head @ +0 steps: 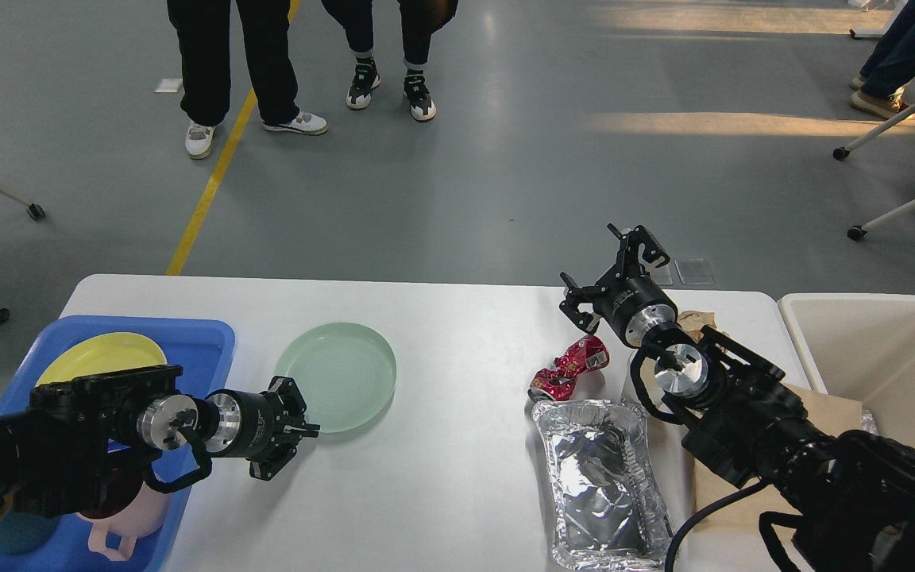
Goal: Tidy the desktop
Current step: 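Grip the green plate's edge with the left gripper, then lift and slide the green plate onto the yellow plate in the tray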
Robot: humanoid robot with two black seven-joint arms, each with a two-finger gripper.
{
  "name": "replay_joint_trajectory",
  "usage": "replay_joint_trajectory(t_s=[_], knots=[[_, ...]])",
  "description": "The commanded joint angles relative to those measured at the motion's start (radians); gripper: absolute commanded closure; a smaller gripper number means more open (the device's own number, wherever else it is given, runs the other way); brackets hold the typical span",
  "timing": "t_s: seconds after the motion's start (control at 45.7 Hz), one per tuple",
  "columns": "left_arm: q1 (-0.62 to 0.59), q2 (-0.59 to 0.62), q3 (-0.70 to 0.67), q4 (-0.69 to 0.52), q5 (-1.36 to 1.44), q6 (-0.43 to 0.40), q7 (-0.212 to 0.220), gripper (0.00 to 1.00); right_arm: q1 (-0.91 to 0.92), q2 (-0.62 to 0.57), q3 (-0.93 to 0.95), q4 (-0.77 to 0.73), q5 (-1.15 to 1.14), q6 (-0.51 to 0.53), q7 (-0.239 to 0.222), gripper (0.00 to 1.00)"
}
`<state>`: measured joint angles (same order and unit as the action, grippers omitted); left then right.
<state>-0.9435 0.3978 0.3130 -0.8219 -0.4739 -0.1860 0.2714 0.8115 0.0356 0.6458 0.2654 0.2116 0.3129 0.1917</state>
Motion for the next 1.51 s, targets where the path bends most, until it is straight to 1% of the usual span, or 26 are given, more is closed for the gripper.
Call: replay_joint_trajectory(t_s=[0.0, 0.263, 0.372, 0.547, 0.657, 1.007, 1.116, 1.248, 1.489], knots=[[0.000, 0.000, 0.000, 0.000, 0.000, 0.000, 0.002, 1.00, 0.000, 0.001, 0.000, 0.000, 0.000, 0.000, 0.000, 0.00], [-0.006, 0.009, -0.002, -0.009, 0.000, -0.001, 0.006, 1.00, 0.000, 0.001, 0.000, 0.000, 0.000, 0.000, 0.000, 0.00], [-0.018, 0.029, -0.003, -0.014, 0.001, -0.041, 0.011, 1.00, 0.000, 0.000, 0.000, 0.000, -0.001, 0.000, 0.000, 0.00], [-0.038, 0.102, -0.008, -0.034, 0.001, -0.141, 0.012, 1.00, 0.000, 0.001, 0.000, 0.000, 0.000, 0.000, 0.000, 0.00], [-0.057, 0.154, -0.008, -0.065, 0.000, -0.184, 0.012, 1.00, 0.000, 0.000, 0.000, 0.000, 0.000, 0.000, 0.000, 0.00], [-0.090, 0.317, 0.002, -0.166, 0.000, -0.193, 0.014, 1.00, 0.000, 0.000, 0.000, 0.000, 0.000, 0.000, 0.000, 0.00], [-0.095, 0.366, 0.002, -0.184, 0.000, -0.207, 0.032, 1.00, 0.000, 0.000, 0.000, 0.000, 0.000, 0.000, 0.000, 0.00], [-0.104, 0.411, 0.002, -0.184, 0.000, -0.248, 0.055, 1.00, -0.002, 0.000, 0.000, 0.000, 0.000, 0.000, 0.000, 0.00], [-0.110, 0.454, 0.002, -0.184, 0.000, -0.267, 0.098, 1.00, 0.000, 0.000, 0.000, 0.000, 0.000, 0.000, 0.000, 0.00]])
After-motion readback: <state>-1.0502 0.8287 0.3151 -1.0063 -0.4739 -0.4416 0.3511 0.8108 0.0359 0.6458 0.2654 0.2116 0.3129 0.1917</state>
